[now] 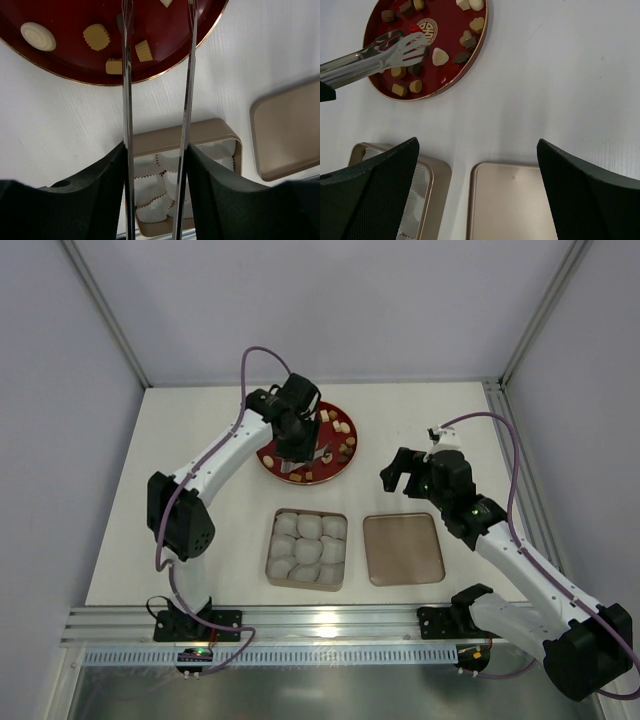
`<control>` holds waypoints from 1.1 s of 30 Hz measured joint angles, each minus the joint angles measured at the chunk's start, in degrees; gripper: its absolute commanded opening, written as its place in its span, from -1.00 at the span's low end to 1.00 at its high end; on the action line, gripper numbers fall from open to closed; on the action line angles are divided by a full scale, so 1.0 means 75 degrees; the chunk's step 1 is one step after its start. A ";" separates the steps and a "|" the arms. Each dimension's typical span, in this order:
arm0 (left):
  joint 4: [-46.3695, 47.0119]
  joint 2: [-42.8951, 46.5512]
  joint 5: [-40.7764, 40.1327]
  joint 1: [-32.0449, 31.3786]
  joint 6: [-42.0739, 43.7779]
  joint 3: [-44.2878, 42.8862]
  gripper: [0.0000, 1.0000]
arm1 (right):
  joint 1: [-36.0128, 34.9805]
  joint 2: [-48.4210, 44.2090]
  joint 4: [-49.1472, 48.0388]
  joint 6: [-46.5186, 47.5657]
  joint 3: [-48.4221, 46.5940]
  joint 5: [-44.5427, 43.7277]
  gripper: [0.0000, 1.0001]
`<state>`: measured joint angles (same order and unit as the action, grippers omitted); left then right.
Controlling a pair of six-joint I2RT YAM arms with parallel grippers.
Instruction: Pack the chocolate
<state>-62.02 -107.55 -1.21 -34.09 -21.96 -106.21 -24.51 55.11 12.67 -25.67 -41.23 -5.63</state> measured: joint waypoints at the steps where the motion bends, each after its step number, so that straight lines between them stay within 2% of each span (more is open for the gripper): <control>1: -0.0003 -0.0090 0.0000 -0.0003 0.0015 -0.0047 -0.03 | 0.0000 0.0000 0.0009 0.0000 0.0000 -0.0006 1.00; 9: 0.0015 -0.0644 0.0140 -0.0006 0.0125 -0.0347 -0.05 | 0.0000 0.0000 0.0149 0.0000 0.0000 -0.0067 1.00; 33: 0.0119 -0.1204 0.0262 -0.0061 0.0195 -0.0437 -0.14 | 0.0000 -0.0003 0.0274 0.0000 0.0000 -0.0143 0.99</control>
<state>-61.12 -116.57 0.75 -34.54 -20.49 -109.49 -24.51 55.09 14.72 -25.67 -41.23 -6.70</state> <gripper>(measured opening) 0.439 0.996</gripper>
